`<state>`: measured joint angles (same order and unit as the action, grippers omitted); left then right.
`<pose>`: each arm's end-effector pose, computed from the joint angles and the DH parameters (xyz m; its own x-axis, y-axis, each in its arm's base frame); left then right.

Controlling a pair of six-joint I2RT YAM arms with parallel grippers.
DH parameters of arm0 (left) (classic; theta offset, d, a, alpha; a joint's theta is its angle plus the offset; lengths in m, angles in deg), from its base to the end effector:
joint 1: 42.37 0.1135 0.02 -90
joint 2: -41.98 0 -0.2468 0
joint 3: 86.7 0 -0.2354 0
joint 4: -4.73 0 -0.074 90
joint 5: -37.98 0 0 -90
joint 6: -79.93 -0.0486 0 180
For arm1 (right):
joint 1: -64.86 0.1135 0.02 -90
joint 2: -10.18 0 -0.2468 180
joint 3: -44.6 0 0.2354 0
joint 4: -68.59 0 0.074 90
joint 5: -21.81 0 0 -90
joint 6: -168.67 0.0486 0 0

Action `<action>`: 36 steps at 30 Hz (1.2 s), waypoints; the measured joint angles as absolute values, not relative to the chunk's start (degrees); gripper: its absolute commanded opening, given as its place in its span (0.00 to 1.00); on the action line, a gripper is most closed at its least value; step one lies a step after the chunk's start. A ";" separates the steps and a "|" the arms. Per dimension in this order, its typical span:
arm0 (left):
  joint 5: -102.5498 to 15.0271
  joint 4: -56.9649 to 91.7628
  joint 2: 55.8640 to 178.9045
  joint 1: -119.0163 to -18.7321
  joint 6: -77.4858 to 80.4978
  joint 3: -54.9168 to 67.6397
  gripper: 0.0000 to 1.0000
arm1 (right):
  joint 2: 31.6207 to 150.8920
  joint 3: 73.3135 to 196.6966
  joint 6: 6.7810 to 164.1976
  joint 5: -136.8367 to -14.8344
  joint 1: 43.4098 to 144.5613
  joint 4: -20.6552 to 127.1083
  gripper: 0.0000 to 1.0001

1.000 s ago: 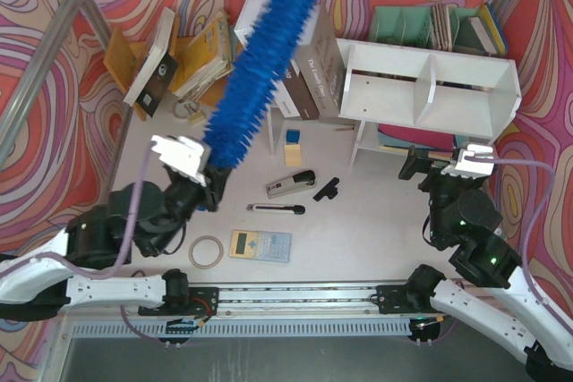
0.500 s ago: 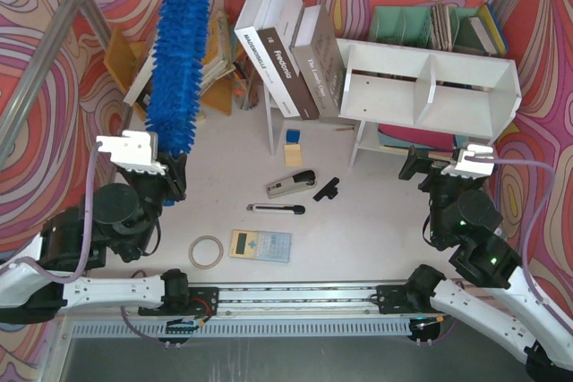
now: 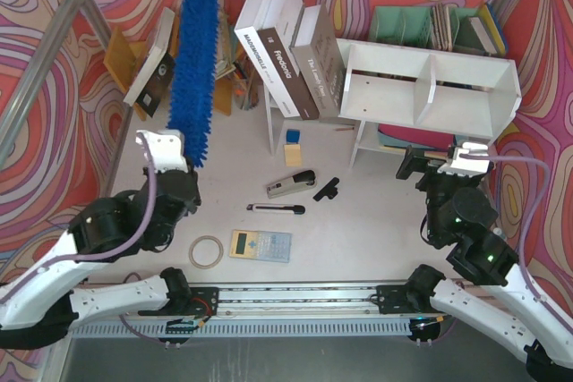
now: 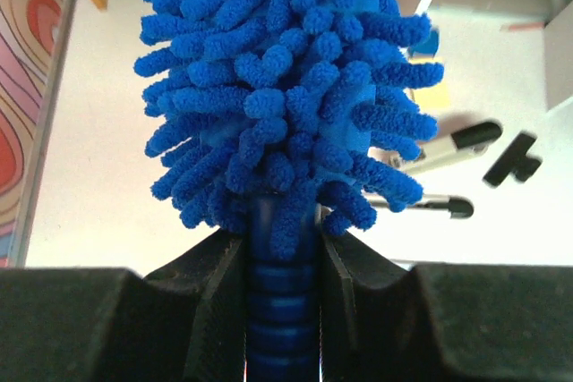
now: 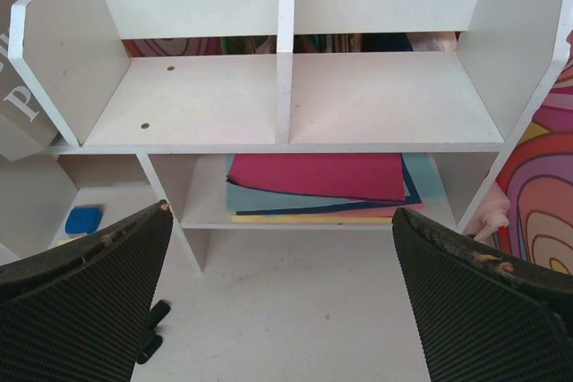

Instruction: Dust the bookshelf with a duster

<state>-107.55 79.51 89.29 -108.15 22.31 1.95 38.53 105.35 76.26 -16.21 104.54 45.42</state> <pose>0.0813 -0.0831 0.4067 -0.2978 -0.0767 -0.9515 0.0781 0.9915 -0.1044 0.1046 0.0370 0.3735 0.1147 0.0615 -0.9915 0.2102 0.9740 0.0847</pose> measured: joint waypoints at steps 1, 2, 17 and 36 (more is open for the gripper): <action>-105.10 79.62 89.44 -106.25 22.53 3.18 0.00 | 38.49 105.35 76.33 -16.23 104.54 45.42 0.99; -103.16 79.69 89.64 -104.98 22.61 4.16 0.00 | 38.43 105.35 76.35 -16.21 104.54 45.42 0.99; -85.96 71.64 87.41 -103.24 19.23 18.59 0.00 | 38.10 105.35 76.37 -16.19 104.54 45.42 0.99; -80.86 57.28 94.42 -102.65 25.89 38.67 0.00 | 37.84 105.35 76.37 -16.19 104.54 45.42 0.99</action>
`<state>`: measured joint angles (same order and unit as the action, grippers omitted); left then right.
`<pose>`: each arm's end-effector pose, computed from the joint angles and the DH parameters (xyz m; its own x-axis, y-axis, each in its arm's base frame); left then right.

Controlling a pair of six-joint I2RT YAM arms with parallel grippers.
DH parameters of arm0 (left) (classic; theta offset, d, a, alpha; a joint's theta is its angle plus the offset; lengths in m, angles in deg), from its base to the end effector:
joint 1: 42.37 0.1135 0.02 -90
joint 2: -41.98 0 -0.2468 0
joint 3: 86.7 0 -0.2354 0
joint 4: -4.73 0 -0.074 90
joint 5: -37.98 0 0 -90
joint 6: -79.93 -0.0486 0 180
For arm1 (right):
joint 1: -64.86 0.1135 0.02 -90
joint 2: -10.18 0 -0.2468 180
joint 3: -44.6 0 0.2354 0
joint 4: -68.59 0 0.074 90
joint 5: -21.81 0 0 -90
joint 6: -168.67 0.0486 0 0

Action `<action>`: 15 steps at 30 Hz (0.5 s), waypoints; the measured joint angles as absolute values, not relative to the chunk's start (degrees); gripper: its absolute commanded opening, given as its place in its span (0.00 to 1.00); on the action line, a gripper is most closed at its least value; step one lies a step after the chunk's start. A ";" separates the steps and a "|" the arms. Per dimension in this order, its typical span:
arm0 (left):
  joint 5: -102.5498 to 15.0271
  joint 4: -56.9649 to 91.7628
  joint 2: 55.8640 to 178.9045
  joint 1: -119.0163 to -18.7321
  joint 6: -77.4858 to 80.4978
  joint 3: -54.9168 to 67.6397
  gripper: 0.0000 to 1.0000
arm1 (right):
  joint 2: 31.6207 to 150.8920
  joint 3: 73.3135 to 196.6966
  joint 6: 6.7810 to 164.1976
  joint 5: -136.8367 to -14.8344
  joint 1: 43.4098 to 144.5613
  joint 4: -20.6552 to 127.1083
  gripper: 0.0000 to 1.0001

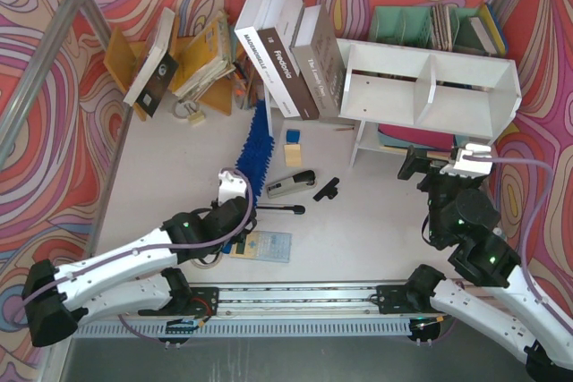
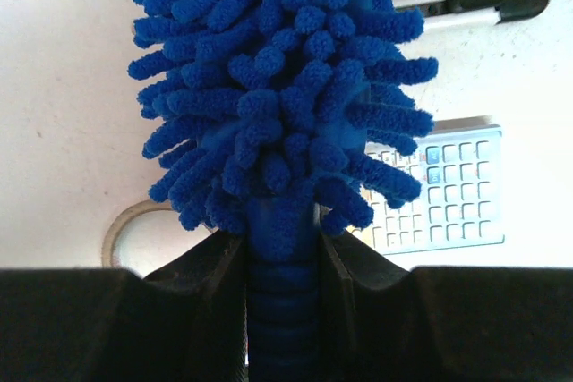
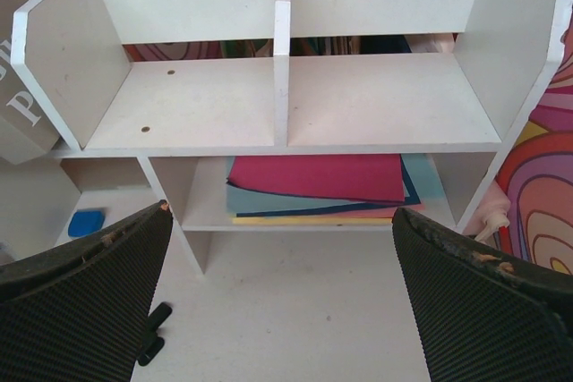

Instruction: Dust the bookshelf with a duster

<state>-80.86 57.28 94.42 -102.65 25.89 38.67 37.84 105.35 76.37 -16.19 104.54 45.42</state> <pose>0.1092 -0.1440 0.2284 -0.6662 0.1294 -0.7345 0.2681 0.9605 -0.0740 0.1022 0.0350 0.3745 0.1243 0.0710 -0.9897 0.2095 0.9731 0.0961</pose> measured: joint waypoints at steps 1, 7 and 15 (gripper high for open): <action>-80.53 56.10 95.30 -102.60 26.39 39.77 0.00 | 37.75 105.35 76.37 -16.21 104.54 45.42 0.99; -79.27 53.72 97.61 -101.81 27.25 41.89 0.00 | 37.20 105.35 76.37 -16.19 104.54 45.42 0.99; -81.96 60.58 90.95 -100.87 23.23 30.26 0.00 | 37.20 105.35 76.57 -16.21 104.54 45.40 0.99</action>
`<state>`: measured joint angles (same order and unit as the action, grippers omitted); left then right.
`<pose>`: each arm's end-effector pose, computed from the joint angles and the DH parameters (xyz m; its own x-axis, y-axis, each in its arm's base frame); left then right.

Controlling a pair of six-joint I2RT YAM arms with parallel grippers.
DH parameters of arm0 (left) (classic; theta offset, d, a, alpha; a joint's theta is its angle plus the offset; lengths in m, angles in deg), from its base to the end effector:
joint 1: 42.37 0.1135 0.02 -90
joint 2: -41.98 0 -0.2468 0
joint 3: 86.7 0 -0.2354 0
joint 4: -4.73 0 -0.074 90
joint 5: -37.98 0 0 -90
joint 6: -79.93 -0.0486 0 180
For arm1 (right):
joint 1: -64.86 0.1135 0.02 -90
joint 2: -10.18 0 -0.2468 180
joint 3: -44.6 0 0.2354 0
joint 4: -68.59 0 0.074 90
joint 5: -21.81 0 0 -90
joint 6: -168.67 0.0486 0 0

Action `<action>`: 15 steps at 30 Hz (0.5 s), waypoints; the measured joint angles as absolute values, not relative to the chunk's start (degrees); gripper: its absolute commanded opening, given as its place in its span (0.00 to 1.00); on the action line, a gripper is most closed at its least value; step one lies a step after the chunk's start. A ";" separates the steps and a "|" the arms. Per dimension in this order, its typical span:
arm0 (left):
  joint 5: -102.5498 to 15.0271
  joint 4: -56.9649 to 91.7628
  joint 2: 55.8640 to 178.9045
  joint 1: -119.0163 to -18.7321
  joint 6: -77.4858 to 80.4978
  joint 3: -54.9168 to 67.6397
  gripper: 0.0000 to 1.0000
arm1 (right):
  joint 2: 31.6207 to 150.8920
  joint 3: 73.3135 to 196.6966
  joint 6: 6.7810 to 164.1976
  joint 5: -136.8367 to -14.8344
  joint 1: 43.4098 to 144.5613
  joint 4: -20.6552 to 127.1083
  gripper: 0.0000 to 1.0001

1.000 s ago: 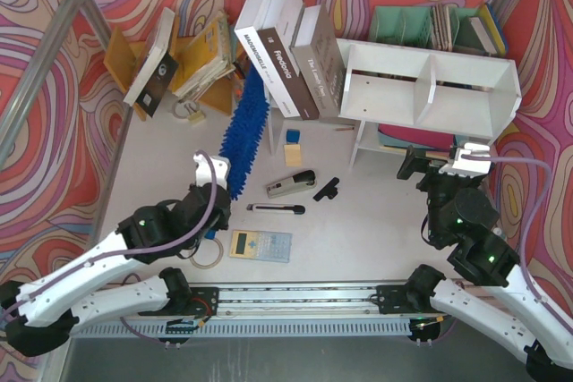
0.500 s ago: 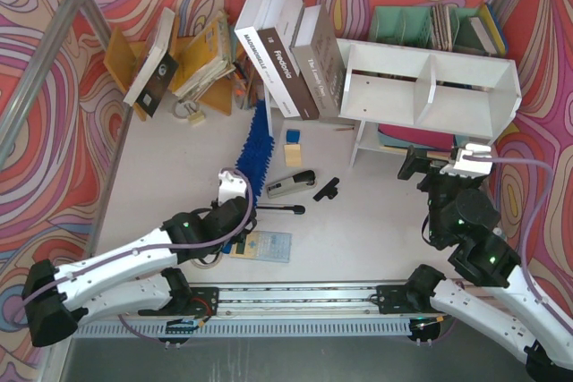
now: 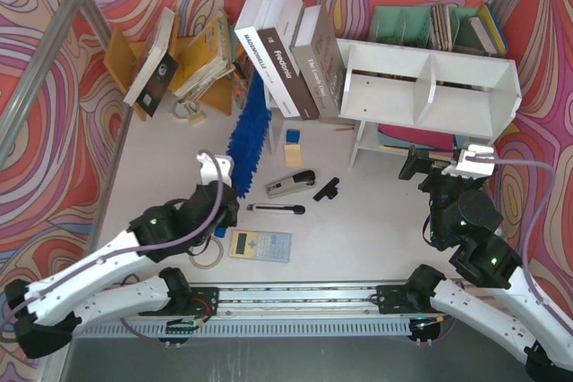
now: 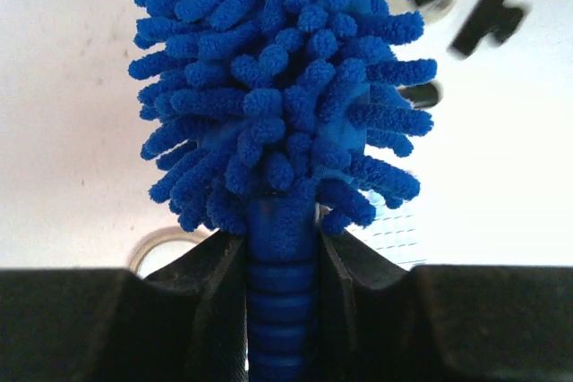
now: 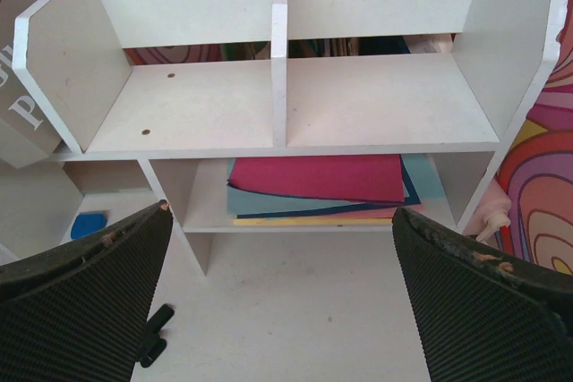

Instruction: Dust the bookshelf with a duster

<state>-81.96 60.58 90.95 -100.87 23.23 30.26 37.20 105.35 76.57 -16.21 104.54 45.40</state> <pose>0.1110 -0.1348 0.2795 -0.5898 0.0520 -0.8058 0.2639 0.9556 -0.1315 0.0999 0.0332 0.3753 0.1333 0.0812 -0.9877 0.2078 0.9722 0.1080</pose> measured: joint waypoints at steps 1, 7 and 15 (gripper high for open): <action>-82.09 60.56 89.88 -100.81 22.81 28.80 0.00 | 37.20 105.35 76.57 -16.21 104.54 45.42 0.99; -82.02 58.03 87.63 -100.87 21.67 27.13 0.00 | 37.20 105.35 76.59 -16.21 104.54 45.40 0.99; -80.29 54.05 92.19 -100.87 25.00 38.11 0.00 | 37.20 105.35 76.59 -16.21 104.54 45.40 0.99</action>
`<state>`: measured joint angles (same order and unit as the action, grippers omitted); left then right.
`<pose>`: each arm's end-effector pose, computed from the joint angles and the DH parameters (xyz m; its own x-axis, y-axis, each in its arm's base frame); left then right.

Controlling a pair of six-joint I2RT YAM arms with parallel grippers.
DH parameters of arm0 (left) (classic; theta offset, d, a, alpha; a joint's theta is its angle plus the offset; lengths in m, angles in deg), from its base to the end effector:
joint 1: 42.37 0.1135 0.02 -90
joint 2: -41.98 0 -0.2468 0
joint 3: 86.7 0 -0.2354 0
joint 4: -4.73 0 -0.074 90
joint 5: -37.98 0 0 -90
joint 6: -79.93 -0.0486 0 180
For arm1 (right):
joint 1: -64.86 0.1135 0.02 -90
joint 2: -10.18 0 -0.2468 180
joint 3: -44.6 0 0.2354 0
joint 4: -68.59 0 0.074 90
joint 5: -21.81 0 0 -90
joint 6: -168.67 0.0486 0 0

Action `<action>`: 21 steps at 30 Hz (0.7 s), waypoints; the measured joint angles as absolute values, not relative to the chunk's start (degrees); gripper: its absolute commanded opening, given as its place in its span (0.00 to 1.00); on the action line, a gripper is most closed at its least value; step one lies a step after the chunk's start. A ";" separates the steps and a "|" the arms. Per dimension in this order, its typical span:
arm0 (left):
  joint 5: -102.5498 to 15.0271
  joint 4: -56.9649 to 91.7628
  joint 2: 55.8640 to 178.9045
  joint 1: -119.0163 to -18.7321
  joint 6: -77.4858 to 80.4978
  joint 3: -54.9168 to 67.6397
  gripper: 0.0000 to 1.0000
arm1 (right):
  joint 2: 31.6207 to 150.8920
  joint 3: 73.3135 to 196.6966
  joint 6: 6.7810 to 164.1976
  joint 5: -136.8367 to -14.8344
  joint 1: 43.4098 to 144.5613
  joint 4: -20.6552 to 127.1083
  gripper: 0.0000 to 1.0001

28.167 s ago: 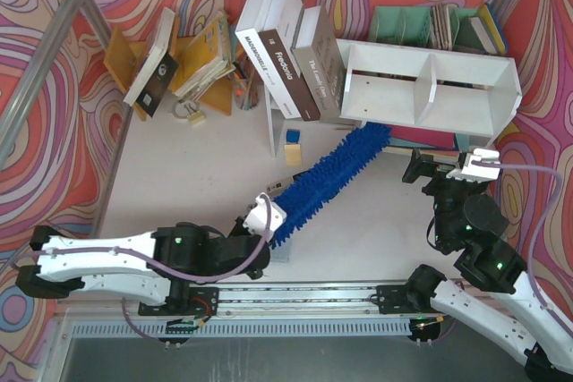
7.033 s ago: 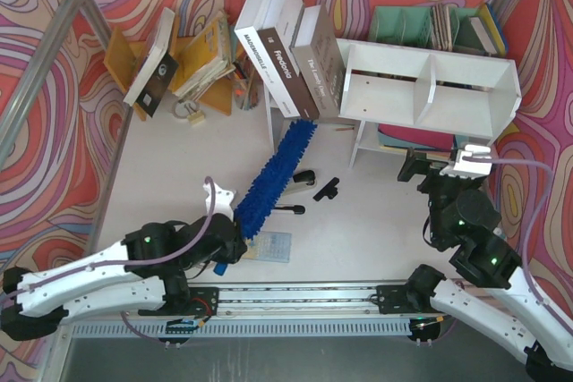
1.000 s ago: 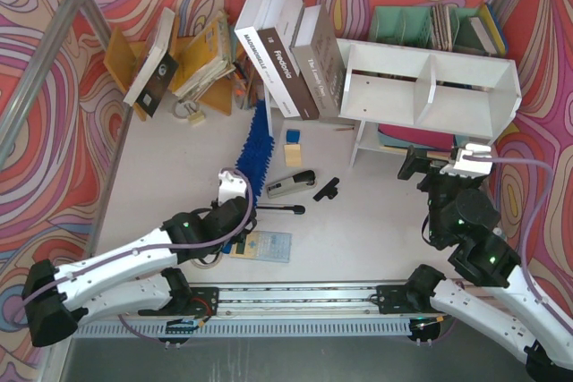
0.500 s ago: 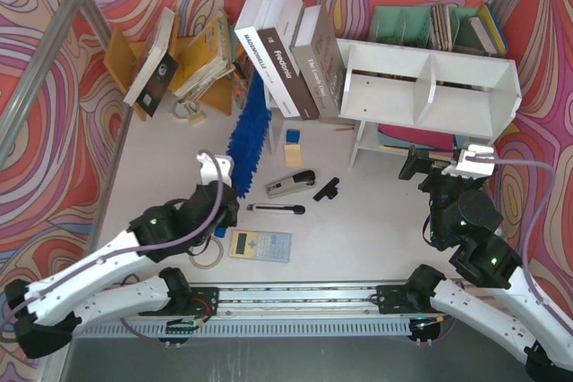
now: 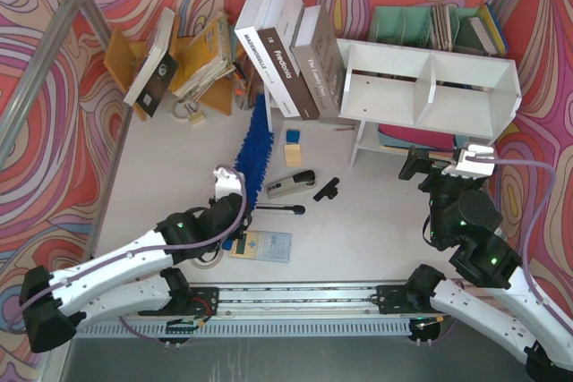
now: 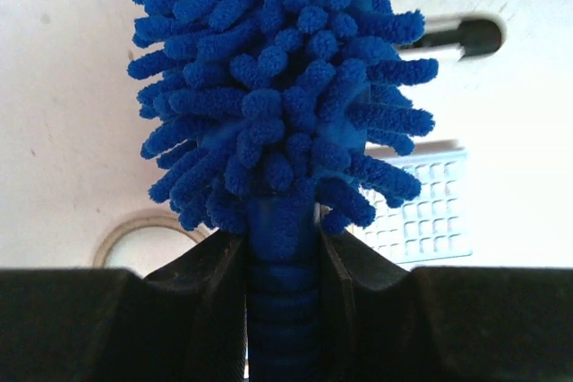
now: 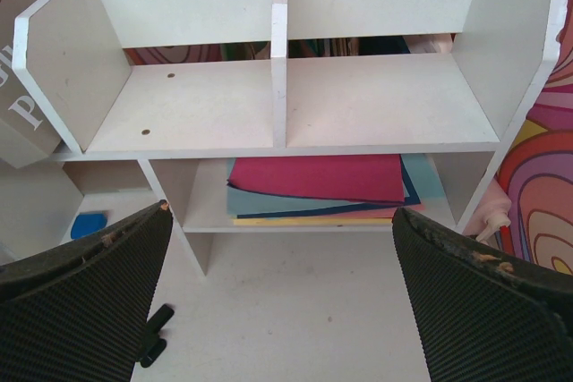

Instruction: Dust the bookshelf with a duster

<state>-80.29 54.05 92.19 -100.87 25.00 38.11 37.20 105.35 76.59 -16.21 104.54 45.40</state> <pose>0.1137 -0.1415 0.2419 -0.6287 0.0574 -0.7756 0.2599 0.9554 -0.1400 0.0999 0.0332 0.3753 0.1333 0.0816 -0.9877 0.2078 0.9722 0.1083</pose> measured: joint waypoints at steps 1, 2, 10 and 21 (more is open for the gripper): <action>-79.73 53.65 92.89 -100.87 25.59 39.53 0.00 | 37.20 105.35 76.59 -16.21 104.54 45.40 0.99; -79.14 53.26 93.64 -100.87 26.13 40.71 0.00 | 37.20 105.35 76.57 -16.21 104.54 45.42 0.99; -78.41 54.55 96.24 -100.87 28.06 42.17 0.00 | 37.20 105.35 76.57 -16.21 104.54 45.40 0.99; -91.53 64.30 86.18 -100.87 21.94 19.16 0.00 | 37.20 105.35 76.59 -16.19 104.54 45.40 0.99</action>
